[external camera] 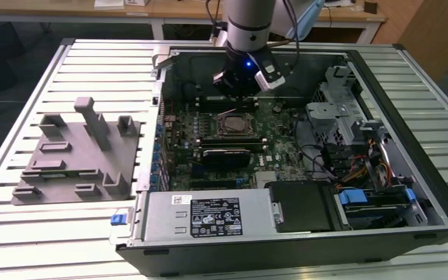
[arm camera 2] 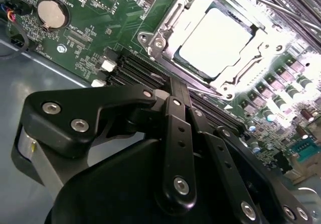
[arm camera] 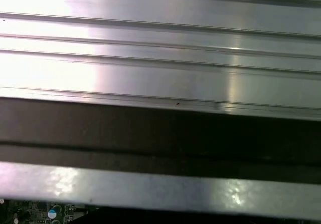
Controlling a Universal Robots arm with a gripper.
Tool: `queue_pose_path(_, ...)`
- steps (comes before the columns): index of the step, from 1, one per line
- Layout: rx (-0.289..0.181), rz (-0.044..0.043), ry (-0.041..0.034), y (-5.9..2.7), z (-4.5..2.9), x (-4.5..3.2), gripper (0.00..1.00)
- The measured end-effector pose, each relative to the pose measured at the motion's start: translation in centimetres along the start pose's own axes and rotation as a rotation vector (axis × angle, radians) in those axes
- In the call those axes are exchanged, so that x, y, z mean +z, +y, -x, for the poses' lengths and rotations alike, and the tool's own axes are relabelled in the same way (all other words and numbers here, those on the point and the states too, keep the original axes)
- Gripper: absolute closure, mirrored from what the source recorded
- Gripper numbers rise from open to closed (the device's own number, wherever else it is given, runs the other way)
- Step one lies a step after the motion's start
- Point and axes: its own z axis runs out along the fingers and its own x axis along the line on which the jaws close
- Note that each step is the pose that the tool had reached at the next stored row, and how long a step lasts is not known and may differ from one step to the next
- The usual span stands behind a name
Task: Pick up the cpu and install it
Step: 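Install the first cpu locking lever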
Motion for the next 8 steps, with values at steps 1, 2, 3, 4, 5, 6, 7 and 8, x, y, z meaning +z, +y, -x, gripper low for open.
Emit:
queue_pose_path(1,0.0,-0.0001,0.0,0.0,0.07,0.07,0.89)
queue_pose_path(2,0.0,-0.0001,0.0,-0.01,0.14,0.14,0.89)
queue_pose_path(3,0.0,-0.0001,0.0,-0.02,0.22,0.22,0.89)
queue_pose_path(4,0.0,-0.0002,0.0,-0.03,0.3,0.3,0.89)
queue_pose_path(5,0.0,-0.0001,0.0,-0.04,0.37,0.38,0.89)
queue_pose_path(6,0.0,-0.0001,0.0,-0.04,0.44,0.46,0.89)
queue_pose_path(7,0.0,-0.0001,0.0,-0.05,0.49,0.54,0.89)
queue_pose_path(8,0.0,-0.0001,0.0,-0.06,0.52,0.61,0.89)
